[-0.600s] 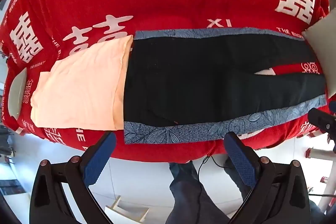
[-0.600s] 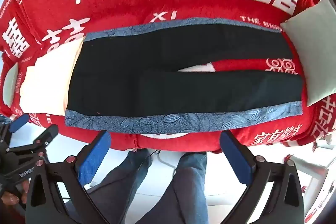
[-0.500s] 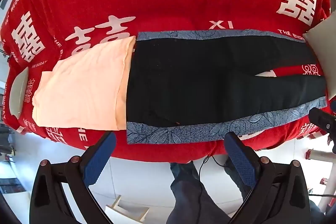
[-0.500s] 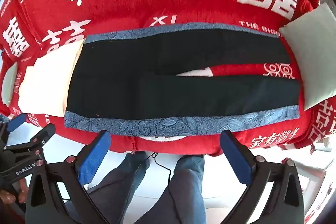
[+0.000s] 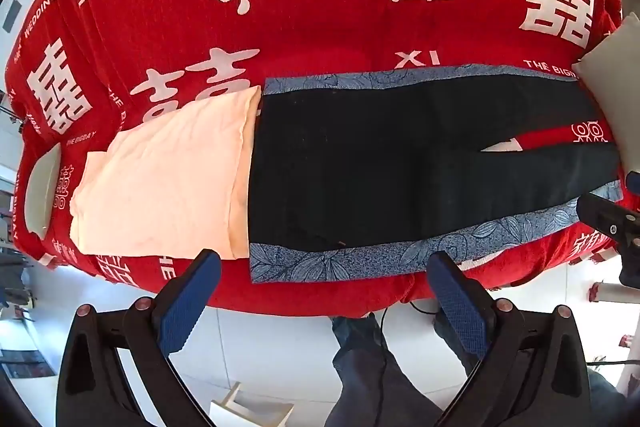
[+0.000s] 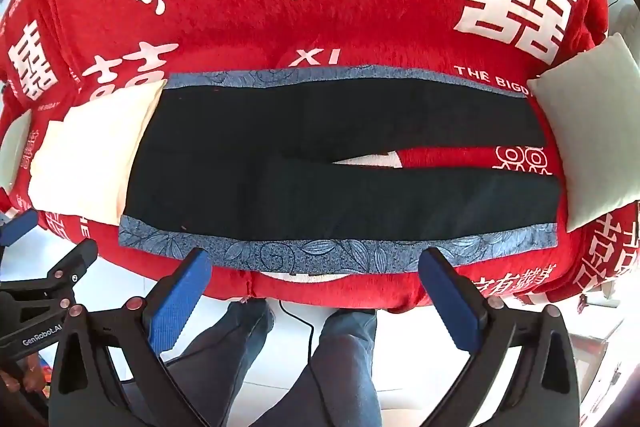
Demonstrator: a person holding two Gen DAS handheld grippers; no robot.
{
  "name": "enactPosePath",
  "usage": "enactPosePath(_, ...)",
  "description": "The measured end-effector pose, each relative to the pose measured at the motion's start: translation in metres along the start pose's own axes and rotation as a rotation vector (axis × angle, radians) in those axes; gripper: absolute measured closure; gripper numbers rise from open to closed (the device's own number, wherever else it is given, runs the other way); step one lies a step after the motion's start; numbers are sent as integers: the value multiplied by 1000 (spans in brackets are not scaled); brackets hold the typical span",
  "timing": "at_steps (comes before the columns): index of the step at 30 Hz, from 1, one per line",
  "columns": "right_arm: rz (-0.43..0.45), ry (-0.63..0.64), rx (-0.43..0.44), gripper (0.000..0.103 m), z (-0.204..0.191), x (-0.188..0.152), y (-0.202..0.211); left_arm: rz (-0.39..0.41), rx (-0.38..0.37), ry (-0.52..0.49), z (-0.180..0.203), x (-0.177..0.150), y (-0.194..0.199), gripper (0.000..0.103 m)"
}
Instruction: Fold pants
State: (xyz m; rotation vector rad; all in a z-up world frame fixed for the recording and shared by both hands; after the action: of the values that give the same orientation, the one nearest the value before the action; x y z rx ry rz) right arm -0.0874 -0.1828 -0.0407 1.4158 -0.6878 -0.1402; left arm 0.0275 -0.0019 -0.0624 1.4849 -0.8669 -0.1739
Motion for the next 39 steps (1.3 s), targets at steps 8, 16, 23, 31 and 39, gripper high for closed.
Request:
enactPosePath(8, 13, 10, -4, 0, -5, 3, 2, 17, 13, -14, 0, 2, 3, 0)
enactPosePath(16, 21, 17, -7, 0, -7, 7, 1, 30, 24, -34, 1, 9, 4, 0)
enactPosePath(23, 29, 23, -16, 0, -6, 15, 2, 34, 26, -38, 2, 14, 4, 0)
enactPosePath(31, 32, 20, -20, 0, -3, 19, 1, 35, 27, -38, 3, 21, 2, 0)
enactPosePath(39, 33, 19, -19, 0, -3, 21, 0, 36, 29, -40, 2, 21, 2, 0)
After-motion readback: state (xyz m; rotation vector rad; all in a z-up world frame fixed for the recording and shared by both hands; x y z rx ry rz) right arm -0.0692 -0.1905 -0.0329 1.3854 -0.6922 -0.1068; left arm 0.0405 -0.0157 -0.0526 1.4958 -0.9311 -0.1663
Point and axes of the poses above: each gripper's, at about its wrist camera, not at the fingertips, and y roughly against the way its jaws point, z to its right, x to its top, the point moved 9 cm from there along -y, roughly the way its jaws point, and after that the axes turned 9 degrees about z, right-handed, at the moved point
